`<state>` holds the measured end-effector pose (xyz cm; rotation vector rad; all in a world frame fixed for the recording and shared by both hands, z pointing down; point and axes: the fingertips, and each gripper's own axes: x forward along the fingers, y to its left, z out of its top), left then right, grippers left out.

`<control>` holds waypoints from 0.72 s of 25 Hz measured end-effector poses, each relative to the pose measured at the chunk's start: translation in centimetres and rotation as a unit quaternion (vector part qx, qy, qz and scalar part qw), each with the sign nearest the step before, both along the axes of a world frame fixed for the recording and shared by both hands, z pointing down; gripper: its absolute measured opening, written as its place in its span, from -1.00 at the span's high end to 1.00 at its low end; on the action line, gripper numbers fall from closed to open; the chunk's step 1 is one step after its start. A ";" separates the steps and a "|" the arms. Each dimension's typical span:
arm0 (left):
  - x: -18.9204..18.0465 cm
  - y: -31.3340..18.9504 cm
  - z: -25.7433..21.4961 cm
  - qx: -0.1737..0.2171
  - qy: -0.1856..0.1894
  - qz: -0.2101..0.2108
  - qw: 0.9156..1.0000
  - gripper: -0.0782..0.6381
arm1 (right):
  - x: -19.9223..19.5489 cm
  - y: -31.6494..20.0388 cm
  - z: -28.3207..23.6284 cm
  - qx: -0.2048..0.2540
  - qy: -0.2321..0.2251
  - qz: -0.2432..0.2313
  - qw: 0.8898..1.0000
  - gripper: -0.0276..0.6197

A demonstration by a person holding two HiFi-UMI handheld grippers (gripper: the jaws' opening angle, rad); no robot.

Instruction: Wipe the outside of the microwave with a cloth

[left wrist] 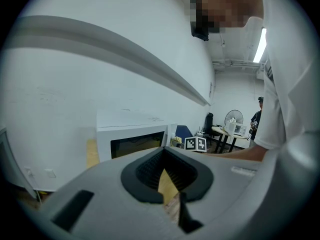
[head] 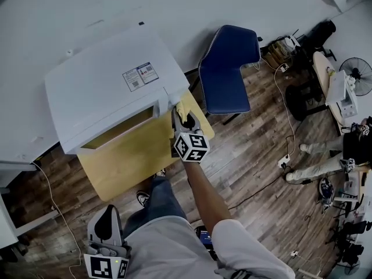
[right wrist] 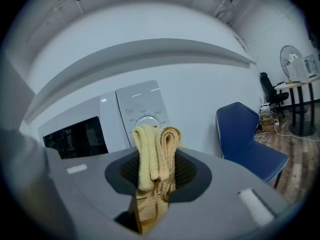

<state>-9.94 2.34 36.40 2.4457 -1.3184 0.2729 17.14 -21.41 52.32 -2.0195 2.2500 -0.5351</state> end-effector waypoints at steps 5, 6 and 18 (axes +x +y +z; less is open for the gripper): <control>0.4 1.0 0.4 -0.001 0.002 0.008 1.000 0.79 | -0.5 0.3 -0.1 -0.004 -0.022 0.019 1.000 0.55; 0.7 1.2 0.5 -0.003 0.002 0.011 1.000 0.79 | -0.8 0.4 0.0 -0.005 -0.028 0.022 0.999 0.55; 0.4 2.5 1.0 0.007 0.013 0.009 1.000 0.79 | -3.4 1.7 -1.2 0.004 -0.002 -0.019 1.000 0.57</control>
